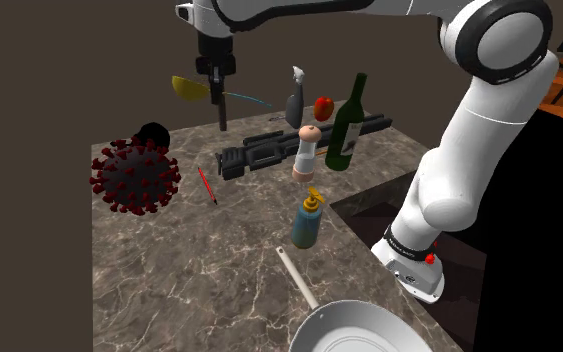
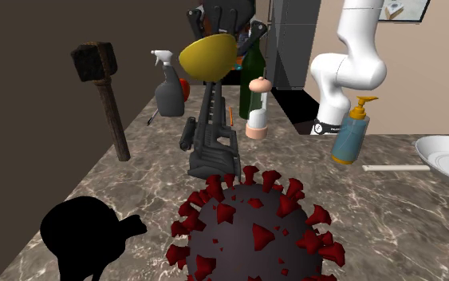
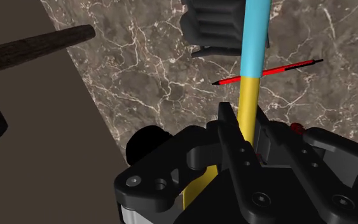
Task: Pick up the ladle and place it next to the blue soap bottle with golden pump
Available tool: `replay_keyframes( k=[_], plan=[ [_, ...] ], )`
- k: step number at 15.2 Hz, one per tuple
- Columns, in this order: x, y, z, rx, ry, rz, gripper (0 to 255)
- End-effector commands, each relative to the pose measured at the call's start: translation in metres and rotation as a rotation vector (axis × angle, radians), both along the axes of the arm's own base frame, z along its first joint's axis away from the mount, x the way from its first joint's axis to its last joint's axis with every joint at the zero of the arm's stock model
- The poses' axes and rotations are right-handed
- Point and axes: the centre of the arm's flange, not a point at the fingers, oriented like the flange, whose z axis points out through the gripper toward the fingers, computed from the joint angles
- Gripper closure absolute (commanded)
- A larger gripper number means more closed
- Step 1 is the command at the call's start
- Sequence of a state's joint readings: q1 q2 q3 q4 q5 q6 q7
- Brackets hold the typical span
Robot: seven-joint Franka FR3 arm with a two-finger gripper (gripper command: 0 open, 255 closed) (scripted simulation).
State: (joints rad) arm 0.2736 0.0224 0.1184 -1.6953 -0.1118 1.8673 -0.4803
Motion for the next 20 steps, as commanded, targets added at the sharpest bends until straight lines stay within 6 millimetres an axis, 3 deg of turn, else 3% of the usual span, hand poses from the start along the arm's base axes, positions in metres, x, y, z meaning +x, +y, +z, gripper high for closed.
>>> replay_keyframes(
  k=[1, 20],
  plan=[
    [-0.022, 0.017, 0.001, 0.0, 0.0, -0.001, 255],
    [-0.209, 0.185, 0.002, 0.0, 0.0, -0.001, 255]
  ],
)
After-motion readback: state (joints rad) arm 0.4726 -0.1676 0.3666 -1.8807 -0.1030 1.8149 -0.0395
